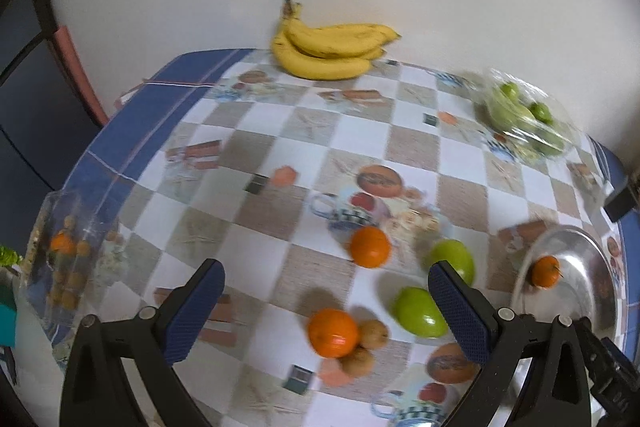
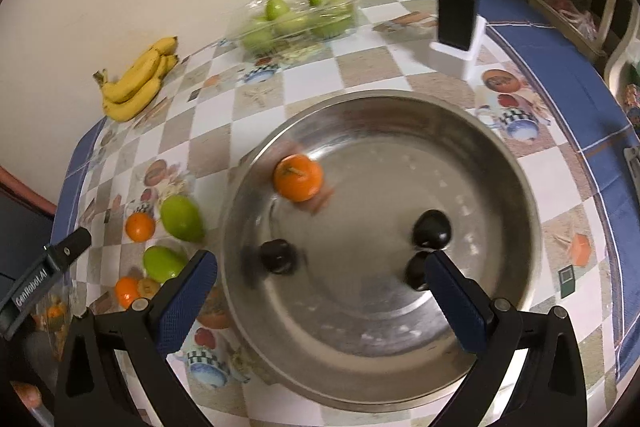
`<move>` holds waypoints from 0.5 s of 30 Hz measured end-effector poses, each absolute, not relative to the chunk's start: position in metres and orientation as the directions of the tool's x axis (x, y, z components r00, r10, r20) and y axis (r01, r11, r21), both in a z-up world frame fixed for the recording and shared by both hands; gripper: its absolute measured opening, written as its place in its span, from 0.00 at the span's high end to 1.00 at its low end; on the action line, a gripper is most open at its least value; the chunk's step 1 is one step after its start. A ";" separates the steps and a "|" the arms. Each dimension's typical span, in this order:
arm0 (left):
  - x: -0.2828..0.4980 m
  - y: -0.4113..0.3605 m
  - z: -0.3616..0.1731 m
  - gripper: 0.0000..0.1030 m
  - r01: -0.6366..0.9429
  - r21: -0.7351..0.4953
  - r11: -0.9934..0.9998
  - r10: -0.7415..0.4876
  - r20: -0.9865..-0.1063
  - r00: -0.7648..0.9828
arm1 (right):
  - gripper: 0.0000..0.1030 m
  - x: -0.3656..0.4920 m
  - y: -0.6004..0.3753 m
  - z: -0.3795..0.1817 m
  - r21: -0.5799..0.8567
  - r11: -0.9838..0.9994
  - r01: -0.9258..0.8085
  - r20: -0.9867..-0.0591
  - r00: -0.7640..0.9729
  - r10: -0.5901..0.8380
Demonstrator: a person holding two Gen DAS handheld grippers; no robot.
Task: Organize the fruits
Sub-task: 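Move both open tools back toward the fruit cluster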
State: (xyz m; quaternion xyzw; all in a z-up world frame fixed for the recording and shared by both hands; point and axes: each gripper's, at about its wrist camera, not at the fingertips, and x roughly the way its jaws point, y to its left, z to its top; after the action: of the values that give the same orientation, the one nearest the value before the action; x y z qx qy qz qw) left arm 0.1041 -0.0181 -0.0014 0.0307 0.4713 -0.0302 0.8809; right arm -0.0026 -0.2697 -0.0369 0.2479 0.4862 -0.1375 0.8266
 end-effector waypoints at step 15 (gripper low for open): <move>0.111 0.027 0.006 0.00 0.059 0.062 0.996 0.019 -0.834 0.552 | 0.00 0.023 -0.208 -0.034 0.340 0.880 0.332 -0.857 0.494 0.144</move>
State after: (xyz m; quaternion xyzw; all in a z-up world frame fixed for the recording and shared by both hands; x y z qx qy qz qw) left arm 0.1108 0.0265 0.0059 0.0412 0.4731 -0.0114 0.8800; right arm 0.0227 -0.2079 -0.0343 0.2384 0.4995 -0.0567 0.8309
